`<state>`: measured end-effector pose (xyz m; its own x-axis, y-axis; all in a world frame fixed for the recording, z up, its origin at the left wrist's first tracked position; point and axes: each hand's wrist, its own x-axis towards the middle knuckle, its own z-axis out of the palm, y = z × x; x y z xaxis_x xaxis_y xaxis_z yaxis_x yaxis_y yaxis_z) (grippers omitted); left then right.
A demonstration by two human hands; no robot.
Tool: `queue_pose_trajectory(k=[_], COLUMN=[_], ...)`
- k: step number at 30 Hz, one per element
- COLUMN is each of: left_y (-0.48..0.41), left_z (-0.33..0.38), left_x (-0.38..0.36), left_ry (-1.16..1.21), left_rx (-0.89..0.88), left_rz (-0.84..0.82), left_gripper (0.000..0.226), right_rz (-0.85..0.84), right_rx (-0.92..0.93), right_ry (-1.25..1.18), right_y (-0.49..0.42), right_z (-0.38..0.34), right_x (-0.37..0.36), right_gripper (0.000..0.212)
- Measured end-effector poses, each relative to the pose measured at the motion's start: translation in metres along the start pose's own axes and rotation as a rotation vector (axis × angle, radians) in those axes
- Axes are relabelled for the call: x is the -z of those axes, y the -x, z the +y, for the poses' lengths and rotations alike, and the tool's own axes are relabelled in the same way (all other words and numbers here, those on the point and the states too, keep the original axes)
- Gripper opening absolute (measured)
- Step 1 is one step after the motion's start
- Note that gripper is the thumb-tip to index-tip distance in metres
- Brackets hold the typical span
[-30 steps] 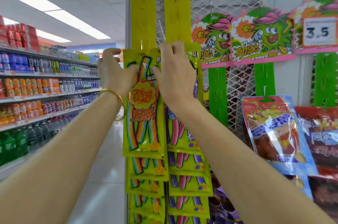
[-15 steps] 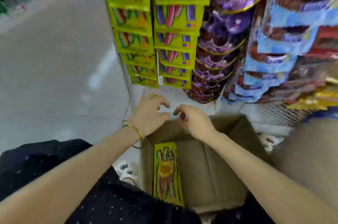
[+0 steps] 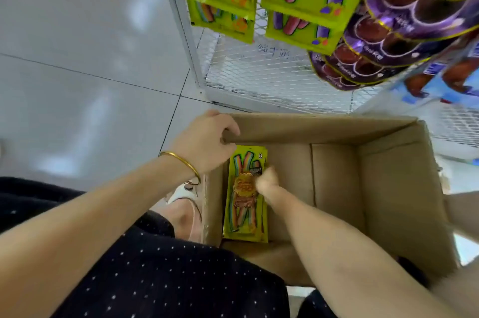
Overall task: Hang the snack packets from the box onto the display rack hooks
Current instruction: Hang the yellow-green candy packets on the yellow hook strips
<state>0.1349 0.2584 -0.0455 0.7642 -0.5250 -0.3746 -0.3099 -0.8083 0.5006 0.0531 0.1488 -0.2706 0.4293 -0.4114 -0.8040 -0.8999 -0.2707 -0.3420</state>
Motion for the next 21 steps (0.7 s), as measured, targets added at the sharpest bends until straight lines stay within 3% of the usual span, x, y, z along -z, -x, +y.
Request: queue_pose_trajectory(k=[3, 6, 11, 14, 16, 18, 21], left_y=[0.001, 0.002, 0.000, -0.002, -0.002, -0.002, -0.004], left_z=[-0.007, -0.013, -0.015, -0.011, -0.008, -0.004, -0.003], left_x=[0.001, 0.000, 0.000, -0.001, -0.002, -0.002, -0.005], left_ry=[0.037, 0.047, 0.047, 0.059, 0.065, 0.065, 0.049], left_rx=[0.018, 0.043, 0.047, 0.031, 0.023, 0.022, 0.017], left_rz=[-0.007, -0.024, -0.014, -0.012, -0.014, -0.011, -0.001], left_gripper=[0.022, 0.022, 0.022, 0.021, 0.021, 0.020, 0.023], right_rz=[0.072, 0.037, -0.051, -0.036, -0.050, -0.051, -0.104], right_rx=[-0.070, -0.070, -0.011, 0.017, 0.022, 0.075, 0.148], right_ry=[-0.151, -0.291, -0.248, -0.252, -0.205, -0.135, -0.327], right_y=[-0.011, -0.017, -0.014, -0.013, -0.010, -0.003, 0.014], right_z=[0.004, 0.003, -0.005, -0.006, -0.007, -0.009, -0.012], right_x=[-0.015, -0.022, -0.016, -0.015, -0.016, -0.013, 0.009], right_gripper=[0.058, 0.061, 0.024, 0.031, 0.050, 0.039, 0.024])
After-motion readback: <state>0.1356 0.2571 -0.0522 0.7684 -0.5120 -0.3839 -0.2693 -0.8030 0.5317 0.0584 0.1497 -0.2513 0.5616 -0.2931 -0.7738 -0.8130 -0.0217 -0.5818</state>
